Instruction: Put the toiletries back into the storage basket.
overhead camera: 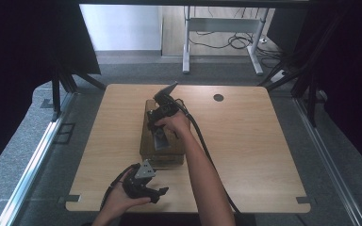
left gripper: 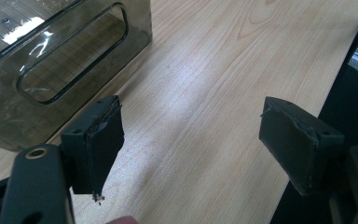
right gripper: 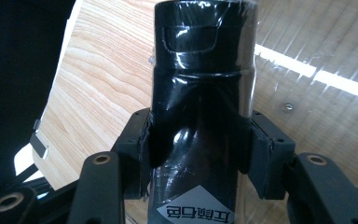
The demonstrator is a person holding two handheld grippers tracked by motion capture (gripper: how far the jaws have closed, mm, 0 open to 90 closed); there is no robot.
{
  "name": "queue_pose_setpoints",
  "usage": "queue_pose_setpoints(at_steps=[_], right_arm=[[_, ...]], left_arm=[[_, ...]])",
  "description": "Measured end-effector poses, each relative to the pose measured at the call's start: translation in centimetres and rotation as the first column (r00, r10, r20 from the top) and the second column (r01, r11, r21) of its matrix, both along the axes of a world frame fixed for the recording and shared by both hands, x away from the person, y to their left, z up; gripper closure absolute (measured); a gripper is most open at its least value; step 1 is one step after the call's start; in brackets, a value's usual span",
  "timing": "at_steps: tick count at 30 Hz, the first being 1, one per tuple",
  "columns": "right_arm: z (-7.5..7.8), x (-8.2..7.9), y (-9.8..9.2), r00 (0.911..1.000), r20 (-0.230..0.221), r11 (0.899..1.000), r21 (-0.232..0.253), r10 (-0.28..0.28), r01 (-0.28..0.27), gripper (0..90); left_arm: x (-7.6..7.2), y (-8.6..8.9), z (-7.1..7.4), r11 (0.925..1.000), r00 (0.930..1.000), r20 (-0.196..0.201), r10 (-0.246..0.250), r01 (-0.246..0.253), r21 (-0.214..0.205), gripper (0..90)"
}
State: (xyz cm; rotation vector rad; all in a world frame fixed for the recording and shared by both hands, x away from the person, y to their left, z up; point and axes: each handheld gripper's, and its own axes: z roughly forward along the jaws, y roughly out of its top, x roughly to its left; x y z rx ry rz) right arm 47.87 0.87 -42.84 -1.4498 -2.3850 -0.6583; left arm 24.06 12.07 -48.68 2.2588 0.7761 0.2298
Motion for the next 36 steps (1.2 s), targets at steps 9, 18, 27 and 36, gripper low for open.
queue_pose_setpoints(at_steps=[9,18,27,36], right_arm=[[-1.0,0.3,0.2,0.9995,-0.008,1.000,0.005,-0.031,0.031,48.4],[-1.7,0.4,0.1,0.9980,-0.012,0.998,0.015,-0.063,0.063,48.4],[-2.4,0.4,0.4,0.9946,-0.032,0.994,0.035,-0.099,0.100,48.4],[-3.0,0.6,0.7,0.9836,-0.064,0.982,0.076,-0.169,0.173,48.3]], left_arm=[[0.0,0.1,0.0,1.0000,1.0000,-0.001,-0.005,0.005,0.001,22.0],[-0.1,-0.2,0.0,0.9999,0.9999,0.000,-0.013,0.013,0.006,21.9],[-0.3,-0.6,-0.1,0.9995,0.9996,-0.006,-0.027,0.027,0.016,22.0],[-0.5,-1.2,-0.4,0.9973,0.9980,-0.014,-0.061,0.062,0.040,22.0]])
